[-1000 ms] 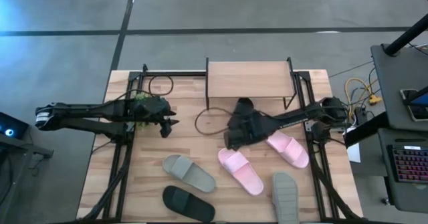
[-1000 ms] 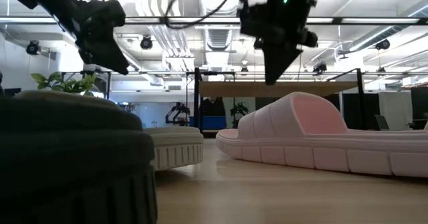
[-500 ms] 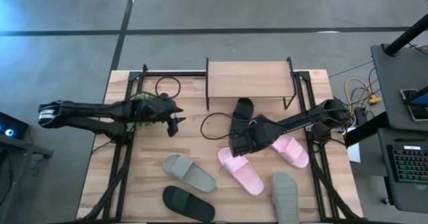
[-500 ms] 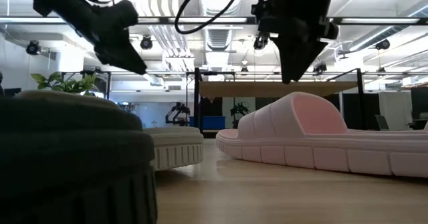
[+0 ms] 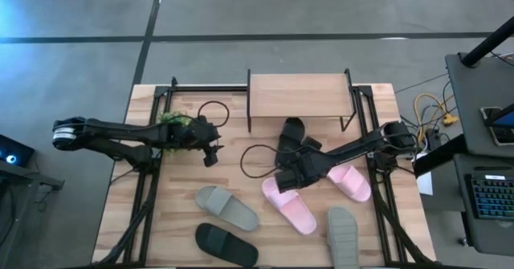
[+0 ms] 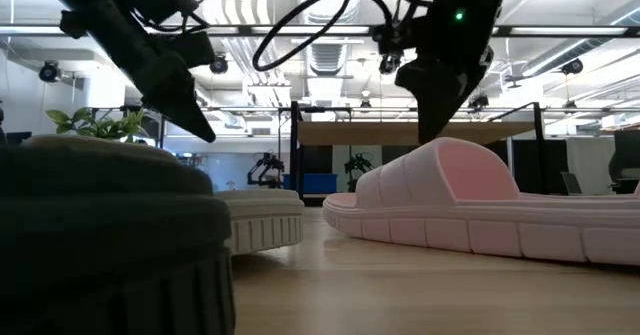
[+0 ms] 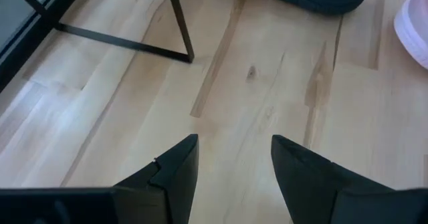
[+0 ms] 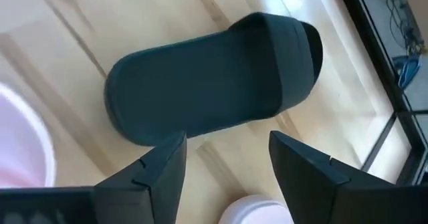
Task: Pick and place slides into the shelf
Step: Move the top black slipper under the shelf
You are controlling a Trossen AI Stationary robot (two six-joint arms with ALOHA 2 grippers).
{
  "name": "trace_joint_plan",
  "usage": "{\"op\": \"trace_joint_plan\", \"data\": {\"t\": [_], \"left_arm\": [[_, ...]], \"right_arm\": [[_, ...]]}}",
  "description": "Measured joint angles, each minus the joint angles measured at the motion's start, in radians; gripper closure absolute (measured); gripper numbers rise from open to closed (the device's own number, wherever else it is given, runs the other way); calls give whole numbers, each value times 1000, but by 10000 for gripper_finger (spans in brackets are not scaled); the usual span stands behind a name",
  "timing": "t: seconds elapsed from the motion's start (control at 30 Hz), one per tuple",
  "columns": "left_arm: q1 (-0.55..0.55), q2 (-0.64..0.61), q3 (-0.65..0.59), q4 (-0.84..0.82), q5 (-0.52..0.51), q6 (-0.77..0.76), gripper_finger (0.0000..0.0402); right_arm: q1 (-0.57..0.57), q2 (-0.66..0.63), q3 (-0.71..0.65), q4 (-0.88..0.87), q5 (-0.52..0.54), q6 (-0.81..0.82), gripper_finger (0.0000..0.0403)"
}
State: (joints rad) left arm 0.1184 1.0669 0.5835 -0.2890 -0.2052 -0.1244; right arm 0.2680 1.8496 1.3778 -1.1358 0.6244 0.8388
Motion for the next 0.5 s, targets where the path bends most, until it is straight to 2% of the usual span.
{"op": "trace_joint_plan", "data": {"t": [0.17, 0.27, 0.5], "left_arm": [[0, 59, 4, 43, 124, 0, 228], [0, 97, 3, 47, 135, -1, 228], [0, 139, 6, 52, 117, 1, 228]], "right_arm": [[-12, 0, 1, 4, -36, 172, 199], [-11, 0, -4, 12, -14, 247, 207], [-13, 23, -32, 23, -1, 129, 230]]}}
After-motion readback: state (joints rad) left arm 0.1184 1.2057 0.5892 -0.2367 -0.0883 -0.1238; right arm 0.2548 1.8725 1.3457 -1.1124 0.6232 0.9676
